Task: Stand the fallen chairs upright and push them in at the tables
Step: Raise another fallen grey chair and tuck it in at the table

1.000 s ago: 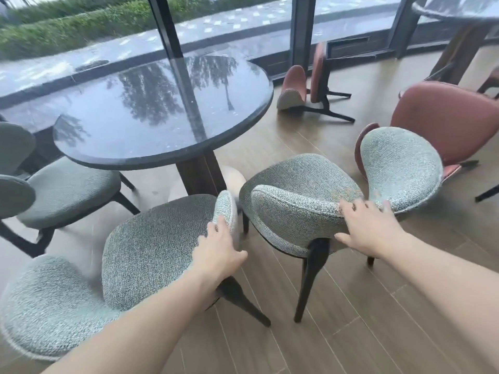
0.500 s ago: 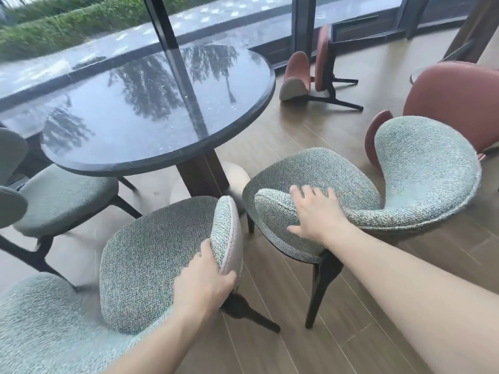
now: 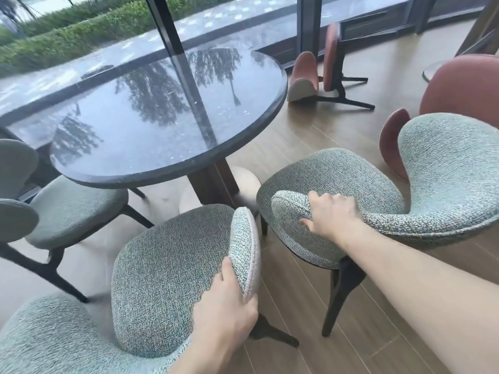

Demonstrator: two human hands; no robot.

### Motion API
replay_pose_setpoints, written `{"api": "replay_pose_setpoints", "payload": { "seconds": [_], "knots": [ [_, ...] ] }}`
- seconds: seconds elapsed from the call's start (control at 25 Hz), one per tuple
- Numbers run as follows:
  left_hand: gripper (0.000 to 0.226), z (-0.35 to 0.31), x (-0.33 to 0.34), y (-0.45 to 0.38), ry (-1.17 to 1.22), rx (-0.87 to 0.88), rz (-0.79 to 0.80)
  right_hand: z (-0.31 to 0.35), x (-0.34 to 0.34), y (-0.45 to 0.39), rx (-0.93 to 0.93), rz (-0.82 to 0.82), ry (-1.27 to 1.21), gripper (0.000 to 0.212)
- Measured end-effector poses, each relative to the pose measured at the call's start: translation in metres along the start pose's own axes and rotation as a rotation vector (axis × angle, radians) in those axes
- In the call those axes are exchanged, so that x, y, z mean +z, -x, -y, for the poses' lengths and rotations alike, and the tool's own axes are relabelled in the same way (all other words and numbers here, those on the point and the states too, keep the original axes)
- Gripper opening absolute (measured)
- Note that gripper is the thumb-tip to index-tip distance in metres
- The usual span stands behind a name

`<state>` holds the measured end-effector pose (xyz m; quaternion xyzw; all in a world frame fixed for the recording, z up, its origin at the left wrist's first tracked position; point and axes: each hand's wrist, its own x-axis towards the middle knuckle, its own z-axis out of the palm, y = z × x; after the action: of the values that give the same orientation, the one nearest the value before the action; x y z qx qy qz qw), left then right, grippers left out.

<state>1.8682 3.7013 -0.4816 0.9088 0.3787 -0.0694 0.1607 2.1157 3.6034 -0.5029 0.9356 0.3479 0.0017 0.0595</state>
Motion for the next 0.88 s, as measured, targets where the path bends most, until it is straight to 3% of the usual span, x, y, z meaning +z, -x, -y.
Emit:
{"api": "replay_pose_setpoints", "payload": {
  "seconds": [0.44, 0.88],
  "knots": [
    [0.093, 0.001, -0.007, -0.007, -0.124, 0.020, 0.123, 0.000, -0.002, 0.000, 0.007, -0.056, -0.007, 0.054],
    [0.092, -0.006, -0.013, -0.003, -0.157, -0.008, 0.107, 0.000, -0.006, 0.005, 0.042, 0.002, -0.004, 0.056]
  ]
}}
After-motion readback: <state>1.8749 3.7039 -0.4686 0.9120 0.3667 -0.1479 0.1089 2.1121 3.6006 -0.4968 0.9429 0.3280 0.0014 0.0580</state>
